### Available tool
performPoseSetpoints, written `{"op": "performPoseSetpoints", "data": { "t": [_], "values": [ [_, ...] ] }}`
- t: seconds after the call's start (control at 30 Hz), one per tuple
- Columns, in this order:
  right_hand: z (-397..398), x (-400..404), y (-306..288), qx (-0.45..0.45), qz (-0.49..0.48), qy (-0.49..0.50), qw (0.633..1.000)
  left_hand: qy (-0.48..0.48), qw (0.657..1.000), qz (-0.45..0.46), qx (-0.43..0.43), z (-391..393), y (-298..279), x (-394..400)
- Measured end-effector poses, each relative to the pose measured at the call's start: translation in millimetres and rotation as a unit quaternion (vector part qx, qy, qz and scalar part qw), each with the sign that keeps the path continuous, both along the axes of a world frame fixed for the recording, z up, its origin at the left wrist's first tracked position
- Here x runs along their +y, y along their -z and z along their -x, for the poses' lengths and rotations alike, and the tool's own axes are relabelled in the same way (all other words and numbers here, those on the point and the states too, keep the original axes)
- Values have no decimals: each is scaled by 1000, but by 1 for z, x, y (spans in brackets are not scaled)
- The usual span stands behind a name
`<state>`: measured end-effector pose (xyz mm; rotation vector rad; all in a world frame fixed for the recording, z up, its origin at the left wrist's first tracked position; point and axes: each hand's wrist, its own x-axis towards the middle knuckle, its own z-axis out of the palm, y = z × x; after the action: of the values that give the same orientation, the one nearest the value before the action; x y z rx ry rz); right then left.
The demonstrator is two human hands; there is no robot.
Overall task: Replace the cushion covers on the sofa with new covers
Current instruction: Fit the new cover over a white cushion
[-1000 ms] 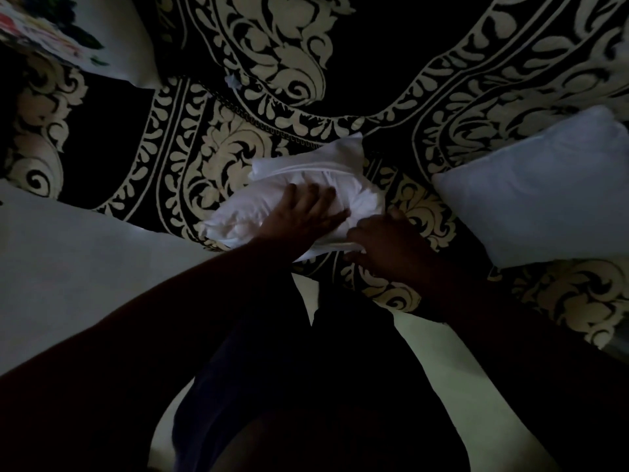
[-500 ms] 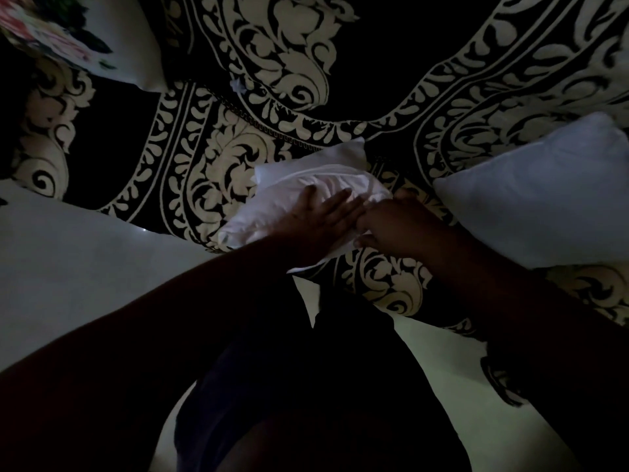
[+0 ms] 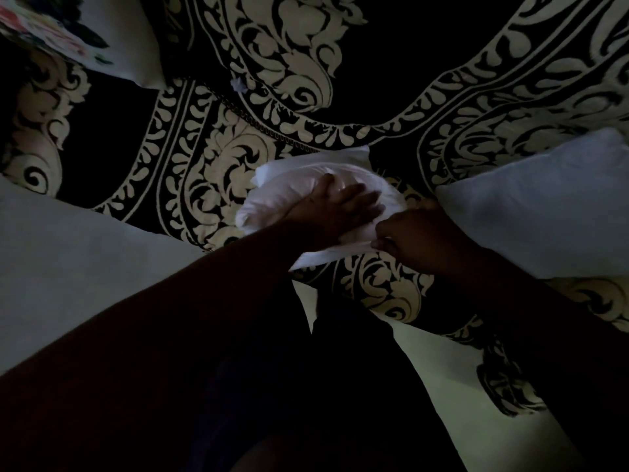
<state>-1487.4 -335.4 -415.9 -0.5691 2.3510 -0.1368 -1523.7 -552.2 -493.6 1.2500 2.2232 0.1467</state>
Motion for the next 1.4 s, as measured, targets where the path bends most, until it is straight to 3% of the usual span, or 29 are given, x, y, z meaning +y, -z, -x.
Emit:
{"op": "performPoseSetpoints", "data": {
  "t": [0.07, 0.17, 0.27, 0.43, 0.47, 0.57, 0.67, 0.77, 0.87, 1.0, 1.1, 1.13, 1.17, 1.23, 1.27, 1.33, 1.37, 1.4],
  "values": [
    [-3, 5, 5, 6, -42, -14, 999, -25, 998, 6, 56, 7, -32, -12],
    [-5, 4, 4, 32, -69, -2, 997, -203, 975, 35, 80, 7, -64, -63],
    [0, -11, -3, 5, -89, 10, 996, -258, 962, 89, 28, -6, -66, -118],
    [-30, -97, 4, 8, -52, -48, 997, -324, 945, 45, -14, -10, -44, -111],
    [-38, -111, 12, 1, -27, -51, 998, -325, 945, 40, -15, -7, -40, -99],
    [-63, -145, 41, -138, -43, -6, 989, -314, 948, 25, 38, -6, -31, -67],
    [-71, -171, 55, -138, 5, 94, 986, -225, 968, 3, 113, -20, -22, -52],
    [-80, -179, 58, -109, 52, 57, 991, -142, 981, -19, 132, -39, 4, -61],
    [-88, -163, 63, -34, 93, 51, 994, -136, 985, -10, 110, -50, 27, -74],
    [-91, -147, 60, -29, 141, 49, 988, -90, 988, 28, 124, -60, 32, -74],
    [-84, -146, 46, -105, 140, 43, 984, -83, 996, -32, -29, -49, 15, -65],
    [-81, -145, 42, -132, 138, 41, 981, -174, 975, -55, -129, -48, -3, -55],
    [-77, -142, 33, -164, 149, 45, 974, -293, 933, -62, -199, -43, -24, -50],
    [-76, -134, 8, -158, 210, 78, 962, -590, 769, -35, -245, -17, -56, -50],
    [-79, -129, -3, -115, 228, 82, 963, -683, 657, -112, -300, -16, -61, -61],
    [-87, -123, -15, -43, 238, 69, 968, -690, 615, -187, -333, -23, -61, -91],
    [-88, -122, -20, -44, 231, 65, 970, -685, 636, -145, -324, -29, -54, -105],
    [-88, -123, -20, -41, 238, 71, 968, -681, 632, -121, -350, -35, -54, -111]
  ]
}}
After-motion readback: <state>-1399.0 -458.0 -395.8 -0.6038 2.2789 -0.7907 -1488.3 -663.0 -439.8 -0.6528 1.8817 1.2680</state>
